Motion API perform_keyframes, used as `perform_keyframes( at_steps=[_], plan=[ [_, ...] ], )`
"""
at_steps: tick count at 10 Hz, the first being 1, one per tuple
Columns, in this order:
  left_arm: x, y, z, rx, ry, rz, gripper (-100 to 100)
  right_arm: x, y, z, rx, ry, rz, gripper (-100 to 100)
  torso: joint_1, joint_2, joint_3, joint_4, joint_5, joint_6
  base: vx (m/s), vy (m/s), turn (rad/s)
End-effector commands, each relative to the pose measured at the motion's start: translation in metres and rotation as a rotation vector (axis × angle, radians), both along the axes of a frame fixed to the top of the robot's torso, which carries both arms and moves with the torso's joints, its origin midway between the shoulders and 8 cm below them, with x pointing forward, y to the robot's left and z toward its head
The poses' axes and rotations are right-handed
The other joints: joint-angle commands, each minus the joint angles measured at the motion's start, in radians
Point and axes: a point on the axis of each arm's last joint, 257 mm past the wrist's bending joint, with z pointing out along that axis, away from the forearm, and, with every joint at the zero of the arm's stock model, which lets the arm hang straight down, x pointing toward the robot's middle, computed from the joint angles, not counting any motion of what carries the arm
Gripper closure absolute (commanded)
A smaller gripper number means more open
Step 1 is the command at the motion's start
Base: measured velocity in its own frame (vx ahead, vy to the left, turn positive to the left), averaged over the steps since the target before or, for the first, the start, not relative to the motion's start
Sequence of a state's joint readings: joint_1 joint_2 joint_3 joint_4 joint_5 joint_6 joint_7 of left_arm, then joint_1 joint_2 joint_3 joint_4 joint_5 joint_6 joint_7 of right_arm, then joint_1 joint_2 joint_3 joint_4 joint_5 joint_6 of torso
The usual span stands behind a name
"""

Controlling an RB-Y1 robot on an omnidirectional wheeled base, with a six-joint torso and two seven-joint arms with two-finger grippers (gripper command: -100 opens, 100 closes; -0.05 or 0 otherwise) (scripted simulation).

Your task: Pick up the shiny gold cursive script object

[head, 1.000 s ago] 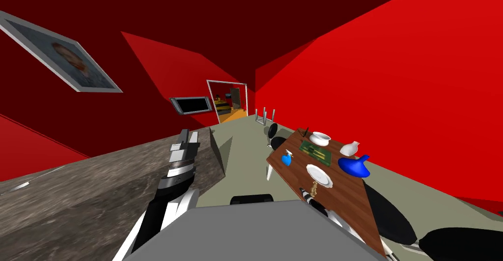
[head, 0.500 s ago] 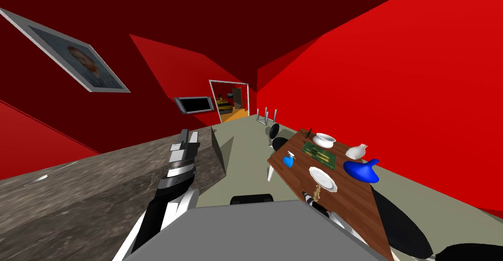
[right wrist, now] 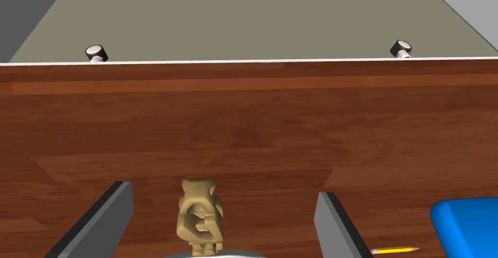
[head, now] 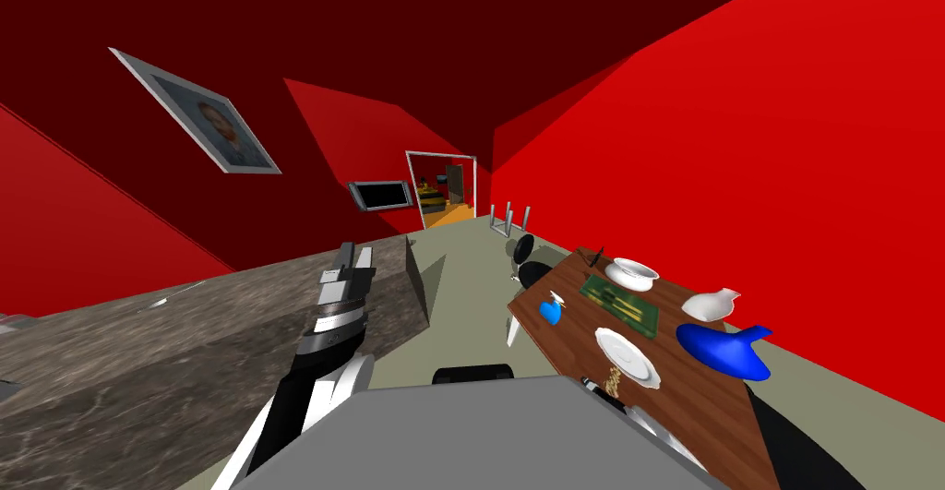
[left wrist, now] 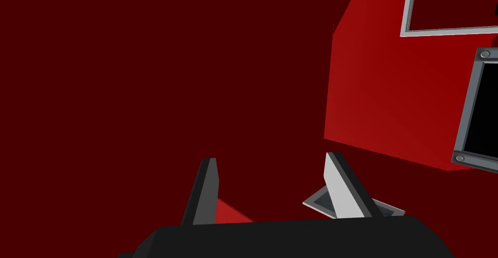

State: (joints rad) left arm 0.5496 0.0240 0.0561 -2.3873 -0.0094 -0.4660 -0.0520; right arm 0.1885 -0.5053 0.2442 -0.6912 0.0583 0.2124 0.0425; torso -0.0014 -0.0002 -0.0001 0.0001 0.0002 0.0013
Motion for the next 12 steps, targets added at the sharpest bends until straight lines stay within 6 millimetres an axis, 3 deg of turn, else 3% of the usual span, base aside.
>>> perform_keyframes(
  at_steps=[1, 6, 8, 11, 12],
  plan=[
    [0.000, 0.000, 0.000, 0.000, 0.000, 0.000, 0, -0.022, -0.013, -0.002, -0.038, 0.081, 0.023, -100, 0.000, 0.000, 0.000, 0.000, 0.000, 0.000, 0.031, -0.037, 0.256],
    [0.000, 0.000, 0.000, 0.000, 0.000, 0.000, 0, -0.066, -0.041, -0.001, -0.113, 0.252, 0.087, -100, -0.002, -0.001, -0.001, 0.000, 0.000, 0.001, 0.033, -0.053, 0.167],
    [0.000, 0.000, 0.000, 0.000, 0.000, 0.000, 0, -0.066, -0.041, -0.001, -0.113, 0.252, 0.087, -100, -0.002, -0.001, -0.001, 0.000, -0.001, 0.001, 0.014, -0.034, 0.009],
    [0.000, 0.000, 0.000, 0.000, 0.000, 0.000, 0, -0.091, -0.055, 0.002, -0.154, 0.365, 0.146, -100, -0.003, -0.001, 0.000, 0.000, -0.001, 0.001, 0.024, -0.060, 0.156],
    [0.000, 0.000, 0.000, 0.000, 0.000, 0.000, 0, -0.087, -0.052, 0.002, -0.146, 0.343, 0.134, -100, -0.003, -0.001, -0.001, 0.000, -0.001, 0.001, 0.015, -0.034, 0.032]
  ],
)
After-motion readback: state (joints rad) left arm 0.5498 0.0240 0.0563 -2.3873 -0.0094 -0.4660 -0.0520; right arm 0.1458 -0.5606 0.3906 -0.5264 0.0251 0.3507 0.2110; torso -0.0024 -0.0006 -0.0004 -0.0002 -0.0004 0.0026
